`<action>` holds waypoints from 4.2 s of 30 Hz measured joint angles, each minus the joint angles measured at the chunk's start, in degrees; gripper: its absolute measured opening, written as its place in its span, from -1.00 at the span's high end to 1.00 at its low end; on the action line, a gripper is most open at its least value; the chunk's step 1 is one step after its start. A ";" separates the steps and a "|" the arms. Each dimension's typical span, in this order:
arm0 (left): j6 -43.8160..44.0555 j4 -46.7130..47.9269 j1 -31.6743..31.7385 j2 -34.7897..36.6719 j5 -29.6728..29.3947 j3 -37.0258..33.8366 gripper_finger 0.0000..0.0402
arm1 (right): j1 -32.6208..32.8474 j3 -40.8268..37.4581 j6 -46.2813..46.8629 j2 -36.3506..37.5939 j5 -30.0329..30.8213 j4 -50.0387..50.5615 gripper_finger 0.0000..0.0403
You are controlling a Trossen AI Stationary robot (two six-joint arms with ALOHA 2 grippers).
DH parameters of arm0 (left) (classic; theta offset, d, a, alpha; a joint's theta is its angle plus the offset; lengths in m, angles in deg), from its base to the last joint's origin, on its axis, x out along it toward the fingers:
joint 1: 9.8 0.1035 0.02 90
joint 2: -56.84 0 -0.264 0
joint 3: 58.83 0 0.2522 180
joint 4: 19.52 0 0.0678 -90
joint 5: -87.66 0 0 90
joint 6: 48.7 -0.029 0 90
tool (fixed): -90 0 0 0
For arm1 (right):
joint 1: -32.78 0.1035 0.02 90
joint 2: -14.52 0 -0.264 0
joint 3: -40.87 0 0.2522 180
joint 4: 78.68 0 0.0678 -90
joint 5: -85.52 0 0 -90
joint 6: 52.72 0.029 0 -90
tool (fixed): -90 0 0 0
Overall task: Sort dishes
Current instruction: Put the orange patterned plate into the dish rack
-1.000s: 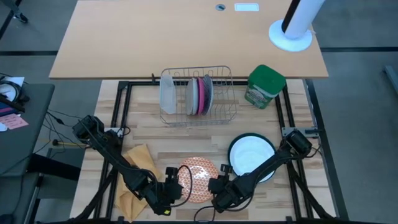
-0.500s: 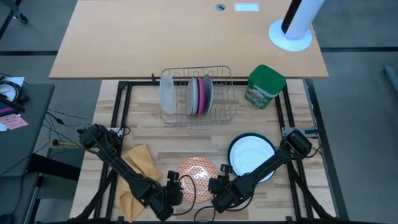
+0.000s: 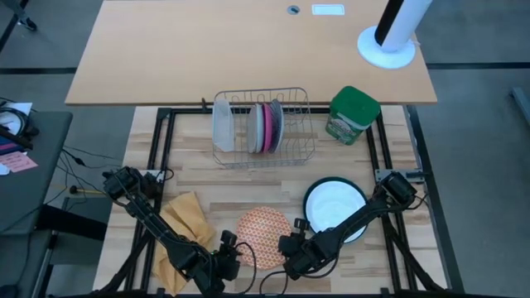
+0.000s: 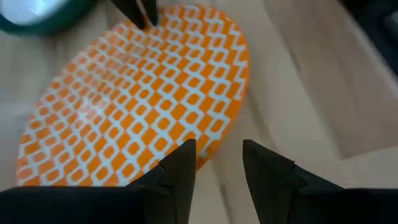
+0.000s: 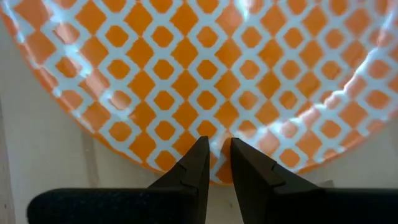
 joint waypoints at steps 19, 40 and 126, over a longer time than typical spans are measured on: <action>-24.16 -0.60 1.64 -0.19 -4.25 0.00 0.01 | 0.00 -0.09 -0.22 -0.17 -0.28 0.11 0.65; -39.14 -3.42 1.22 -9.84 -22.30 -0.28 0.93 | -0.26 -0.23 -1.06 -0.13 0.37 -0.07 0.65; -79.81 35.61 6.63 6.49 -42.19 15.54 0.97 | -3.82 -3.23 20.09 12.85 43.96 47.65 0.65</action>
